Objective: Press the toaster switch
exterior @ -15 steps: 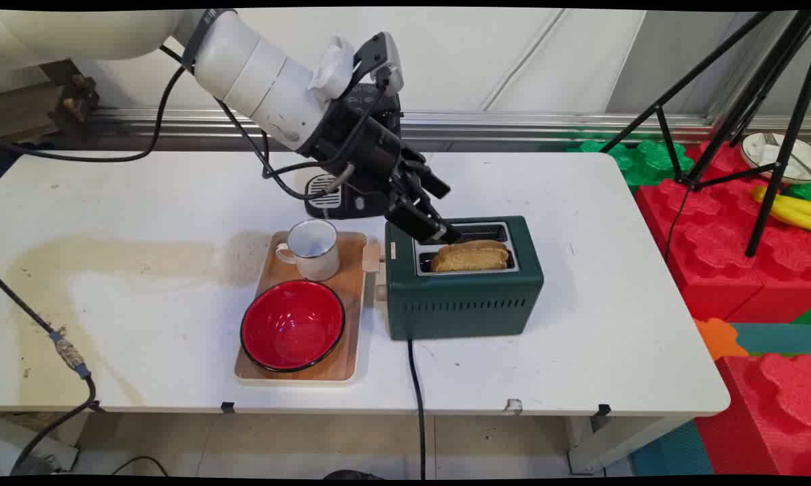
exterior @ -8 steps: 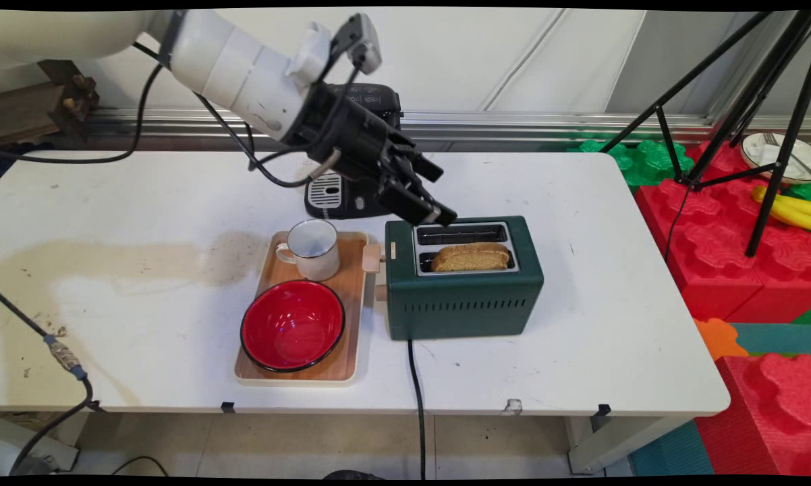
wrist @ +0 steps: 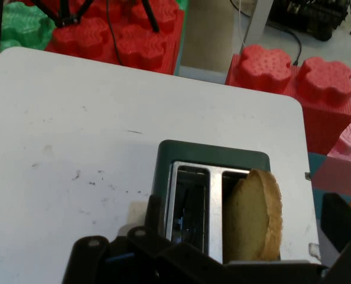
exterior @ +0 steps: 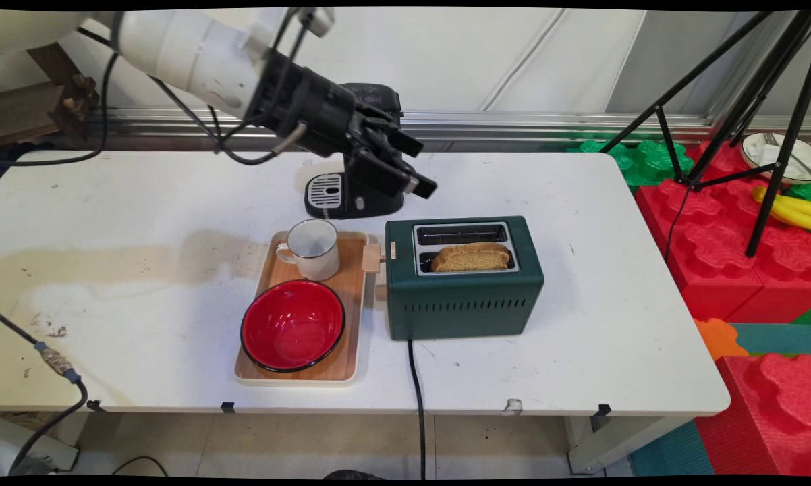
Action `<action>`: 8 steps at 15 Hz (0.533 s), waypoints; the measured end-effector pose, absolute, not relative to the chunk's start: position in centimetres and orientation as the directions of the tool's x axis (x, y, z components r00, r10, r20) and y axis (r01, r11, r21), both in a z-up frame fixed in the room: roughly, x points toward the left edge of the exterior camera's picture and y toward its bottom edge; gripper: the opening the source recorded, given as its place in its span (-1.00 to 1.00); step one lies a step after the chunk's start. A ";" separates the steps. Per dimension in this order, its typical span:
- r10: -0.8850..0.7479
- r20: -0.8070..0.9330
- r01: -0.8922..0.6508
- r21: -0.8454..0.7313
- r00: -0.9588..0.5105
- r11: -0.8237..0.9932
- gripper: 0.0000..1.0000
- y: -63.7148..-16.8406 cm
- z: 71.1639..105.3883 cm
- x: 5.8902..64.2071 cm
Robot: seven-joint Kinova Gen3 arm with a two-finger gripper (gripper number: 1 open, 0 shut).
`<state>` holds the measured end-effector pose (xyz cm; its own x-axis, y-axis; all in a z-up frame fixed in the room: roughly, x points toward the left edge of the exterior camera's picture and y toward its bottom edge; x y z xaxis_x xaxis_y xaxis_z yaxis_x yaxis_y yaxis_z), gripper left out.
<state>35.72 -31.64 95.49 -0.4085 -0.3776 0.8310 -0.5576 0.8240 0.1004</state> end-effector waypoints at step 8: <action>-0.375 0.840 -0.551 0.112 -0.393 0.827 1.00 -29.5 96.1 39.5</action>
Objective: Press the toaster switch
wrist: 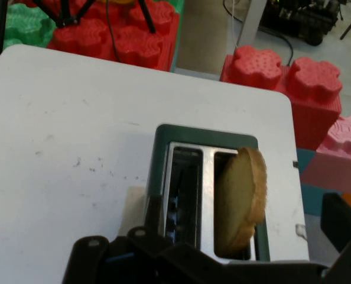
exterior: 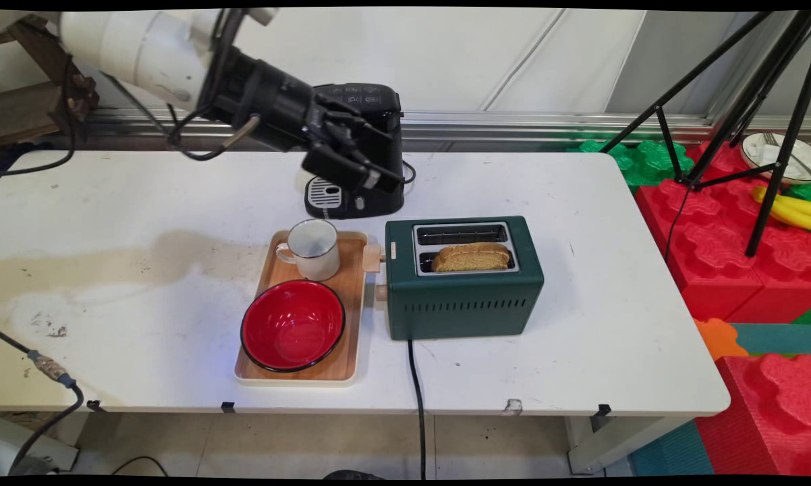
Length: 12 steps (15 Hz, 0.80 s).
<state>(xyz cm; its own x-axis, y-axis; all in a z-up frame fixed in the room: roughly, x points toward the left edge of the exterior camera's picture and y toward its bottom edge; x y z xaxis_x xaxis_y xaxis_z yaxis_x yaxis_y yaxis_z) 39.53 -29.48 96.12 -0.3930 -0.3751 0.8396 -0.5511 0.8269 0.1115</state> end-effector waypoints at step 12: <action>-0.372 0.815 -0.515 0.107 -0.444 0.850 1.00 -27.0 95.0 42.1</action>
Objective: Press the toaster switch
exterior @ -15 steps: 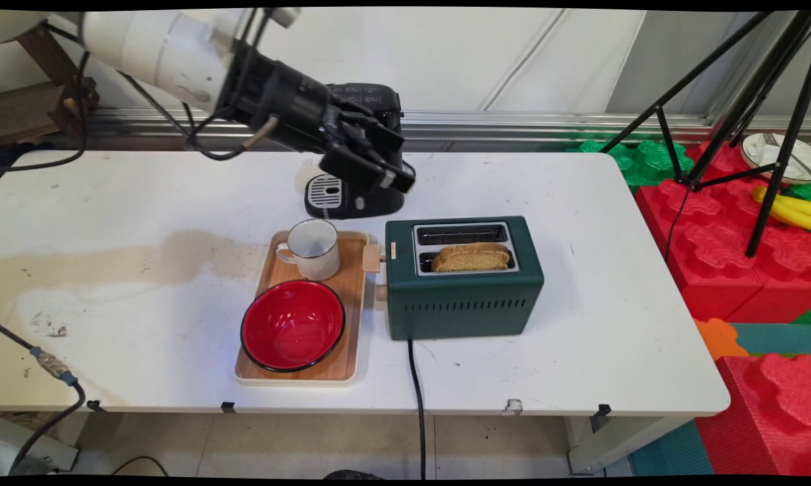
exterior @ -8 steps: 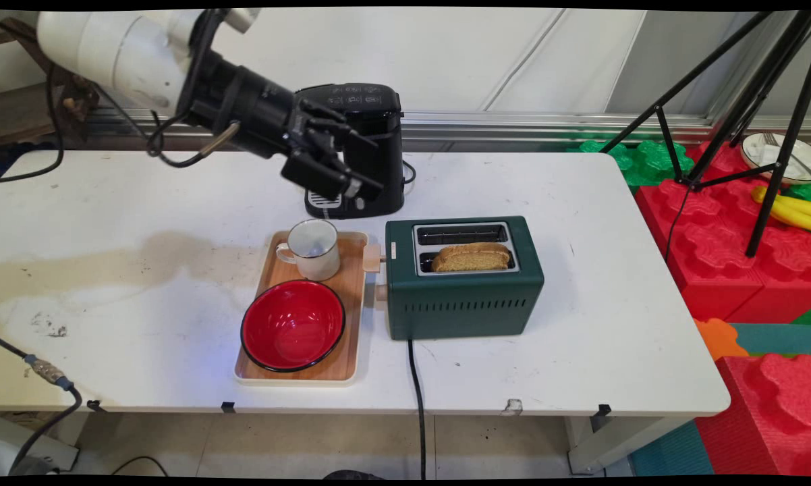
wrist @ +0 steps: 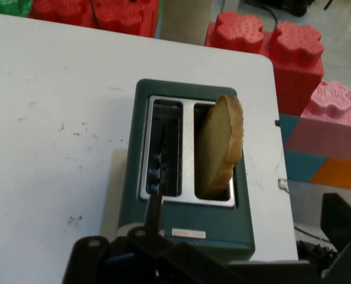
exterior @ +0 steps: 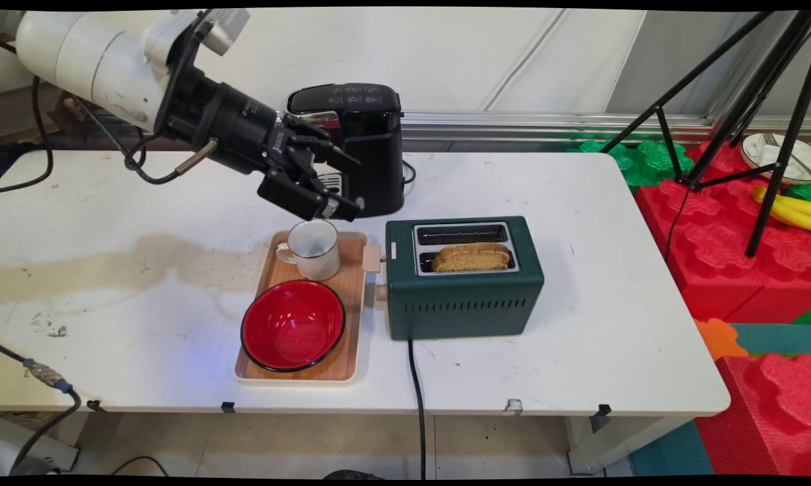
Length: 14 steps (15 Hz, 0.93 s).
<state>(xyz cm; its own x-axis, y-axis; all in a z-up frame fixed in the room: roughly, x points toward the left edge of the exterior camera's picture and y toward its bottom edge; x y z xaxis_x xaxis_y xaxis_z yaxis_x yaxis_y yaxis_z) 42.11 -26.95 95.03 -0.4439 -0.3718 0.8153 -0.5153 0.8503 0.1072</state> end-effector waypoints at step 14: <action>-0.379 0.758 -0.492 0.088 -0.532 0.866 -1.00 -26.7 93.0 42.4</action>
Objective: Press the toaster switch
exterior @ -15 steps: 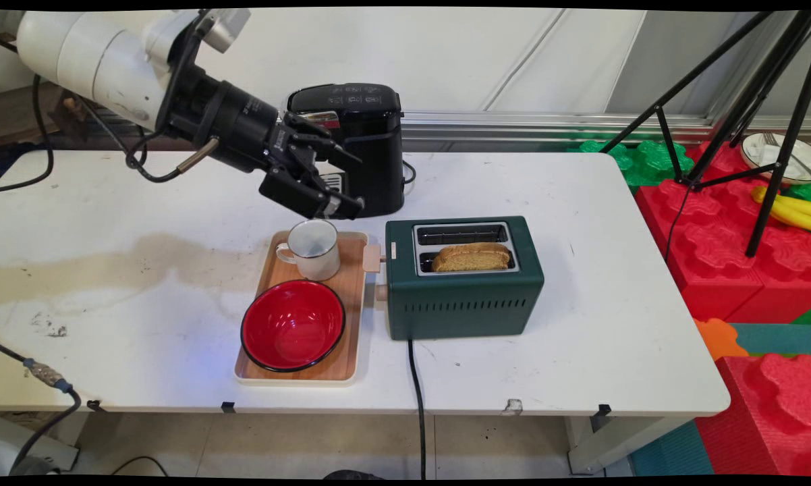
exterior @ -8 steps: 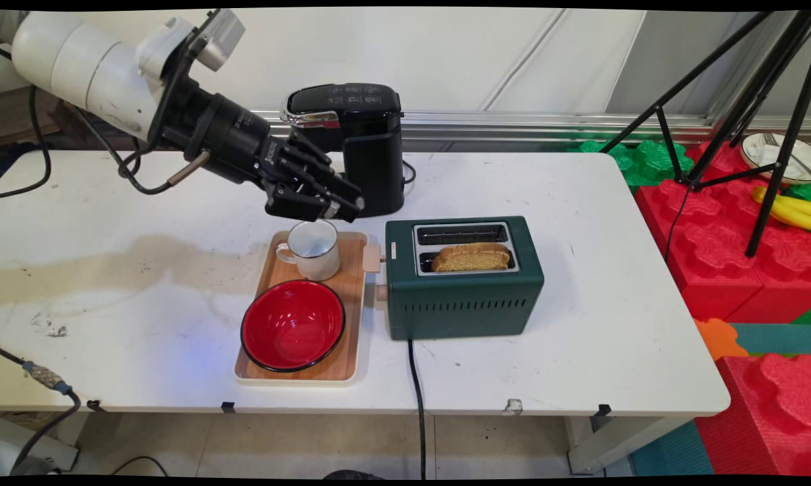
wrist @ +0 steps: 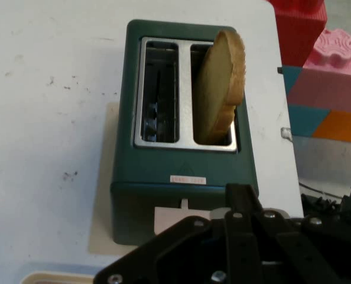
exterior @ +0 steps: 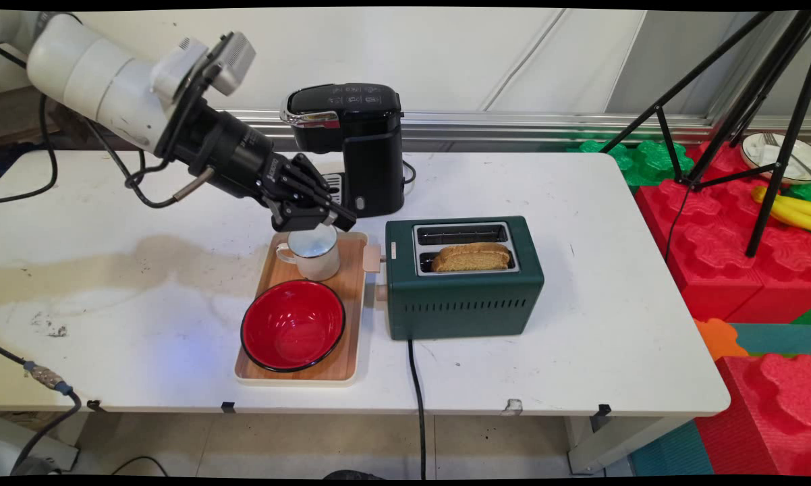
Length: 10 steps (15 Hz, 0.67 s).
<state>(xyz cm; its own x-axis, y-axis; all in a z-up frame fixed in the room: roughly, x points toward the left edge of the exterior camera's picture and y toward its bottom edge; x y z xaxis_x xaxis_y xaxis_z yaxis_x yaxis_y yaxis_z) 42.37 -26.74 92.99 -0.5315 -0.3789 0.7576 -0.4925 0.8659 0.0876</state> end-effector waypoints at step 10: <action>-0.412 0.711 -0.511 0.086 -0.570 0.855 -1.00 -27.9 90.9 41.2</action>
<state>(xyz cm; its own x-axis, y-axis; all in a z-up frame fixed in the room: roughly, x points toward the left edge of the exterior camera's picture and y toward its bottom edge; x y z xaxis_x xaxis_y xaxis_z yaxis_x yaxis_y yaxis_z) 41.19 -27.87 90.90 -0.5704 -0.4120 0.7106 -0.5108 0.8554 0.0859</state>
